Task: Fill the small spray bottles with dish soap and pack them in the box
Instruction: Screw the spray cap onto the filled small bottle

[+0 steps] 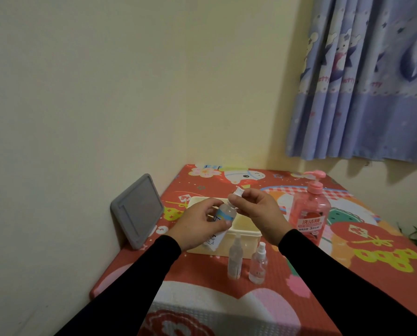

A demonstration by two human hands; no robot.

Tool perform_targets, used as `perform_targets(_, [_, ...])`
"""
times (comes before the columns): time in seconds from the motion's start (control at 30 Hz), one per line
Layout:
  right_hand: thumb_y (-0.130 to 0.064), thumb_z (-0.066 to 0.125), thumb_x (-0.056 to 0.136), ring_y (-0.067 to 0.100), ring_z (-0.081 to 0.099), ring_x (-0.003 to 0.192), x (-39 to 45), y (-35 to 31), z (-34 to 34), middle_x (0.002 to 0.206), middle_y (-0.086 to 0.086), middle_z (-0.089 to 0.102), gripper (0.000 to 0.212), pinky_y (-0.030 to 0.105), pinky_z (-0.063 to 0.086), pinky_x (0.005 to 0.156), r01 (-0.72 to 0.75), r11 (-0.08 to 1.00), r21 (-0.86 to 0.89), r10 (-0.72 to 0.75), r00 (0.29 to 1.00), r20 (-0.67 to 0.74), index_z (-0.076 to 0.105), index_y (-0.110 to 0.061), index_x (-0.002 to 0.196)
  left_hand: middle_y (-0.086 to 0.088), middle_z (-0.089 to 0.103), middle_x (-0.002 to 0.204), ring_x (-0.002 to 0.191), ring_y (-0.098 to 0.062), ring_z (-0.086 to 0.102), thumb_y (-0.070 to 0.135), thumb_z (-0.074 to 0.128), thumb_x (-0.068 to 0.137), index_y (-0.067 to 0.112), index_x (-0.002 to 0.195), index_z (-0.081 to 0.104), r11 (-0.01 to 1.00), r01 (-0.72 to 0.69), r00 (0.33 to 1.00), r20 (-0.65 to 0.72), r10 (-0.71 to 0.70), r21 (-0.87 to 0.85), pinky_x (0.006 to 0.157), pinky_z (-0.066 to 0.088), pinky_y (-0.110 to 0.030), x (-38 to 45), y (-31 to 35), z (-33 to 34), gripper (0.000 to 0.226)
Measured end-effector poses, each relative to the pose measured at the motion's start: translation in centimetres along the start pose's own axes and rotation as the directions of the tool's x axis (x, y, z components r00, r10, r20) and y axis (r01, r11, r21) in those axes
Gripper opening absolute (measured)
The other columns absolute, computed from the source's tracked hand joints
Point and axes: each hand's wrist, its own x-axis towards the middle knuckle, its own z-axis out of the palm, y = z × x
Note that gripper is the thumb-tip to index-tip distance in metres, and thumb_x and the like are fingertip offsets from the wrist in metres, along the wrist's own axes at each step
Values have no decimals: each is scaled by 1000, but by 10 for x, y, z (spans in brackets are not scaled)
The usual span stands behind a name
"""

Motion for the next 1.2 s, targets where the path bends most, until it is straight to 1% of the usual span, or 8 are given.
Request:
perform_targets(0.17, [-26,64,90,20,58,83,-1,3,-6,83,13,62,34,41,51,90,14,1000,-3,-14,999,44,63,8,87,13,66,109,106,-2,60,27,73,82,47,99,56,1000,-26,1000,12,25,10,94,49,-27,3,3,3,31])
perform_targets(0.33, [-29,66,88,21,55,78,1,4,-8,79,16,57,44,40,49,82,46,999,-9,-46,999,17,57,14,85,7,65,113,106,-5,60,23,72,84,31,113,58,1000,-30,999,20,30,-8,91,49,-25,6,6,6,33])
perform_targets(0.57, [-60,75,67,20,37,69,1,10,-7,70,9,36,66,37,37,68,70,992,-106,-81,991,-109,42,-3,66,1,67,105,97,-14,65,25,73,82,23,115,61,999,-30,999,24,30,-14,85,54,-29,8,8,13,35])
perform_targets(0.7, [-49,75,74,19,38,66,2,9,-8,67,8,34,45,37,40,68,58,995,-82,-68,990,-122,46,-18,61,3,68,105,98,-13,65,25,72,83,27,111,60,999,-36,998,46,38,-36,87,52,-27,10,11,15,31])
perform_targets(0.77, [-43,76,73,13,53,71,3,8,-8,72,1,53,23,37,48,74,60,998,-13,-61,992,-110,66,-23,76,2,69,105,98,-14,65,29,73,80,26,112,61,998,-40,998,54,43,-54,90,53,-31,12,11,16,33])
perform_targets(0.87, [-40,78,74,17,60,84,7,8,-10,86,11,55,39,41,51,86,58,996,71,-52,995,-87,69,-28,110,1,70,106,99,-15,66,25,72,83,26,113,62,995,-28,998,53,33,-94,93,52,-34,16,12,18,32])
perform_targets(1.0, [-38,72,81,21,52,80,12,9,-12,76,9,42,32,38,48,79,111,994,-23,-113,988,-102,66,-36,112,-2,71,104,99,-18,67,19,72,84,28,109,62,987,-10,998,61,19,-158,91,53,-33,21,12,19,28])
perform_targets(1.2, [-7,48,97,18,66,98,17,9,-20,99,3,72,35,35,51,93,28,991,128,-25,999,-24,62,-23,124,2,70,111,105,-10,64,19,72,85,24,116,62,985,-11,998,65,23,-175,90,52,-25,28,7,20,33])
